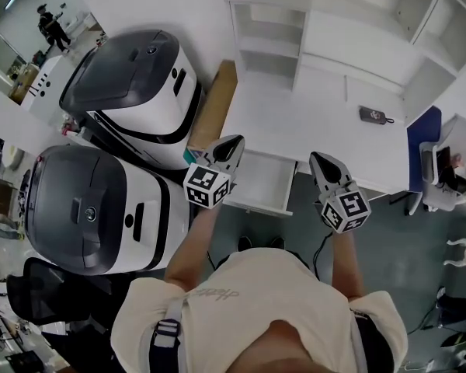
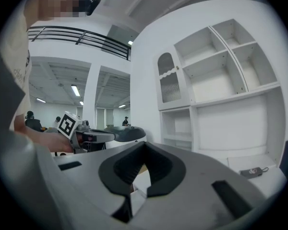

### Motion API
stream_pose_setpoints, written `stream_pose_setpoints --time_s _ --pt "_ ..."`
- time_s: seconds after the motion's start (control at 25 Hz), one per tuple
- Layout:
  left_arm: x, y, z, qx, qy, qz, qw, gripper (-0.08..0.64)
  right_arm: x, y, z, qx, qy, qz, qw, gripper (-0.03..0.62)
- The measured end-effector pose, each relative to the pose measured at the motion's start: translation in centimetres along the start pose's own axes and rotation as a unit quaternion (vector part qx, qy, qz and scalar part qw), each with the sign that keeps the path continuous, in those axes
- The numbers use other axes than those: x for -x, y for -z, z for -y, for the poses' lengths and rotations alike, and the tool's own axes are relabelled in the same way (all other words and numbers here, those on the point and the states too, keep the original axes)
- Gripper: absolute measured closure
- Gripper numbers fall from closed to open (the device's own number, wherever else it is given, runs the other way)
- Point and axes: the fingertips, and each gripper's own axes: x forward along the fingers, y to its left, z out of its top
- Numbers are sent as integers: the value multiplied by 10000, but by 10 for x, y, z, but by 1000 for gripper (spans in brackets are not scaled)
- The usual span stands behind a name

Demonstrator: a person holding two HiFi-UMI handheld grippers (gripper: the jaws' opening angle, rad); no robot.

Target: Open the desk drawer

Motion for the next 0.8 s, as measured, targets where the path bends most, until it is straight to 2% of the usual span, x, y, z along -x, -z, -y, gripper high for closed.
stream_pose_setpoints --time_s 0.12,0.4,0.8 --pt "3 -20 -2 -97 -67 102 9999 555 0 -18 2 -92 8 134 9999 595" --pt "19 -59 -7 -303 -191 427 9984 555 7 -58 -2 64 80 583 9982 595" --pt "31 -95 -7 -415 -266 765 9959 555 17 -87 -12 353 -6 803 9961 595"
